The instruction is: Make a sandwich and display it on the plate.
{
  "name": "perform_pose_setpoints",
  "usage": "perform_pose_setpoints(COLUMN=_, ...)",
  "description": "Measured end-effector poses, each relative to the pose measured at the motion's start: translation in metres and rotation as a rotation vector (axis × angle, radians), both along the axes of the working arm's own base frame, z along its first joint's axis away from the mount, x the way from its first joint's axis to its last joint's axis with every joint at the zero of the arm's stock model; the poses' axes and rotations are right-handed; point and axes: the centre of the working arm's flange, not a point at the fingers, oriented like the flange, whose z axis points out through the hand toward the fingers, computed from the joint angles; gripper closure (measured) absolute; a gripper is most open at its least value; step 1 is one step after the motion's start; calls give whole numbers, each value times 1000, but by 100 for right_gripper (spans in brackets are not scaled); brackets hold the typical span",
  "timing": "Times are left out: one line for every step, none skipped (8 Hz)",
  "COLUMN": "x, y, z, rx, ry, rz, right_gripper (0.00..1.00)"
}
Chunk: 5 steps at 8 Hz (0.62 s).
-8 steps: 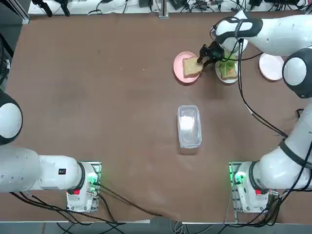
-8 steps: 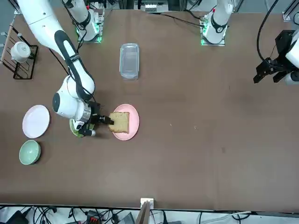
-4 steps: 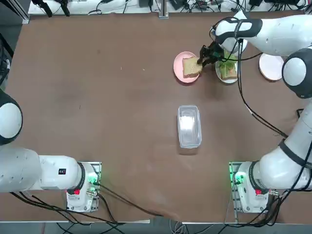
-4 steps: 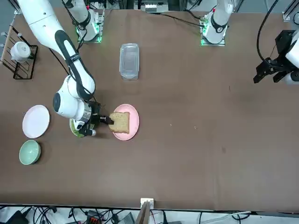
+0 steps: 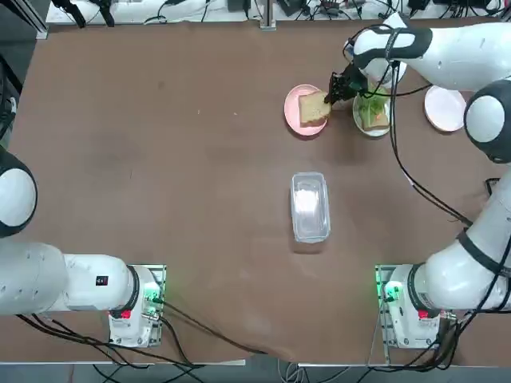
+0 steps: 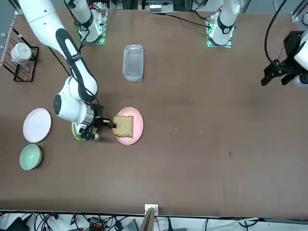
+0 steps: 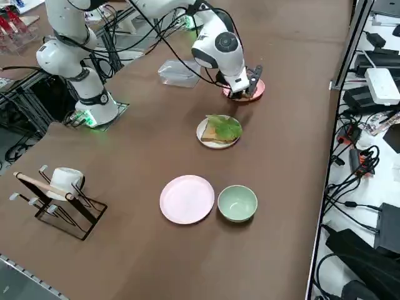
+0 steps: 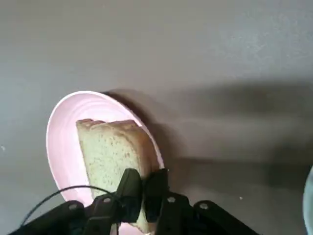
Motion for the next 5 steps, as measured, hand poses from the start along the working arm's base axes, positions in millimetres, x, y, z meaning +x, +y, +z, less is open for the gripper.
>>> perform_pose_setpoints(x=1, y=0, z=6, rx=1, ry=-8, rz=2, right_gripper=94)
perform_pose_setpoints(x=2, y=0, z=14, rx=2, ry=-14, rz=6, right_gripper=94)
perform_pose_setpoints(x=1, y=2, z=22, rx=6, ry=-12, rz=15, right_gripper=94)
perform_pose_setpoints(x=1, y=3, z=32, rx=10, ry=-11, rz=27, right_gripper=94)
perform_pose_setpoints(x=2, y=5, z=46, rx=13, ry=-24, rz=34, right_gripper=94)
